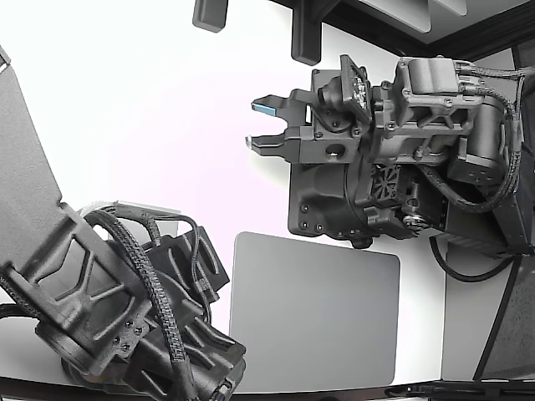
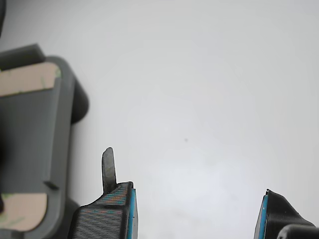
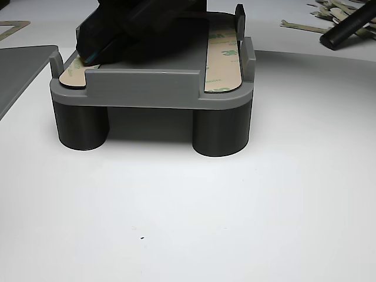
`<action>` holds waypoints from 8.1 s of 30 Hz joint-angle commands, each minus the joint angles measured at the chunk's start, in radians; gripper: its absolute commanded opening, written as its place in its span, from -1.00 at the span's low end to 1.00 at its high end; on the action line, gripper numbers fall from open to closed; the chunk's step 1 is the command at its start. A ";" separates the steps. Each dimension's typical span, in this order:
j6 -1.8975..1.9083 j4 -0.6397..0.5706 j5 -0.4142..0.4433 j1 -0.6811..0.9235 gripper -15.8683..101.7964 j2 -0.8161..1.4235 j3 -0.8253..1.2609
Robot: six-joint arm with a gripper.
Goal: Peel off protective film from adhesive tape.
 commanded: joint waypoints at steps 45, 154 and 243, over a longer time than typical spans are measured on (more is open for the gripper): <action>-0.018 -0.009 -0.021 -0.011 0.12 0.014 -0.067; -1.123 -0.330 0.755 0.787 -0.91 -0.746 -0.152; -1.083 -0.293 0.761 0.808 -0.91 -0.796 -0.206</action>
